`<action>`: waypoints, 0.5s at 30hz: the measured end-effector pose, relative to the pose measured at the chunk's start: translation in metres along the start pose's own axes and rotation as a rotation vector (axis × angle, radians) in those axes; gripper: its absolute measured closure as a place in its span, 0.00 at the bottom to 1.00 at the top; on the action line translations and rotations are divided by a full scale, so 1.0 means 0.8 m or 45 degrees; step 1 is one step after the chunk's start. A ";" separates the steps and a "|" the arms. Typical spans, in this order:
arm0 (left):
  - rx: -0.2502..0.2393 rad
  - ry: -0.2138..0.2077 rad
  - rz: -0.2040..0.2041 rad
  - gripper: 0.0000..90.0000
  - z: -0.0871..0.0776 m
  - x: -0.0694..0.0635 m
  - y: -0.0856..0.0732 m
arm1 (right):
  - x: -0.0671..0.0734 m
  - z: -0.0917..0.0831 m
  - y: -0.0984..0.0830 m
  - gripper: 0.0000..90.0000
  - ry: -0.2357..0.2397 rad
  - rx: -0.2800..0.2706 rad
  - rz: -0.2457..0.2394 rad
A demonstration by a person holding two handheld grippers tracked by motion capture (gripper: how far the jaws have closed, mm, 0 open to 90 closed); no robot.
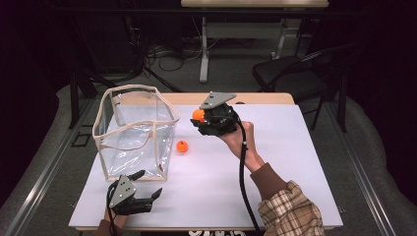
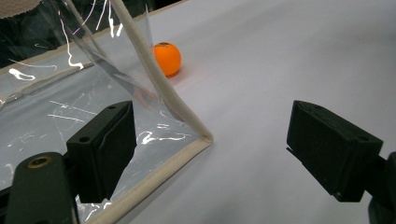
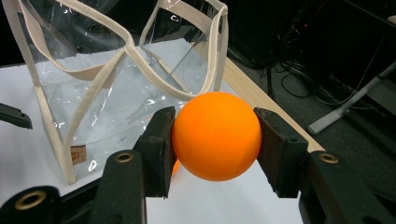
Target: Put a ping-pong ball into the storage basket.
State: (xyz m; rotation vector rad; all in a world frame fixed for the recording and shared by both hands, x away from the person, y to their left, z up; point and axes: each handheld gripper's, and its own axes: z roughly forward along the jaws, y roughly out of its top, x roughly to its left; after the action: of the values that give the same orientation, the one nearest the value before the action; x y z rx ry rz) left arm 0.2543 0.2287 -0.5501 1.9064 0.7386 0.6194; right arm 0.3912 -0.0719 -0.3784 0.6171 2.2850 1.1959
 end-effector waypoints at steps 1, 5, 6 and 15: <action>0.000 0.001 0.000 0.18 0.000 0.000 0.000 | 0.000 0.001 0.001 0.56 0.003 0.000 0.003; -0.004 0.002 0.001 0.18 0.000 0.000 0.000 | -0.001 0.008 0.005 0.56 0.005 0.005 -0.002; -0.004 0.001 0.001 0.18 0.000 0.000 0.000 | -0.001 0.009 0.005 0.56 0.005 0.004 -0.003; -0.002 0.001 0.001 0.18 0.000 0.000 0.000 | -0.001 0.015 0.012 0.56 0.014 0.006 0.002</action>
State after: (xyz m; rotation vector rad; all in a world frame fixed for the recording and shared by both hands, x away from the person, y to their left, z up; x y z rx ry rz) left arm 0.2541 0.2290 -0.5499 1.9053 0.7373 0.6208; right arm 0.4007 -0.0596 -0.3762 0.6157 2.2978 1.1975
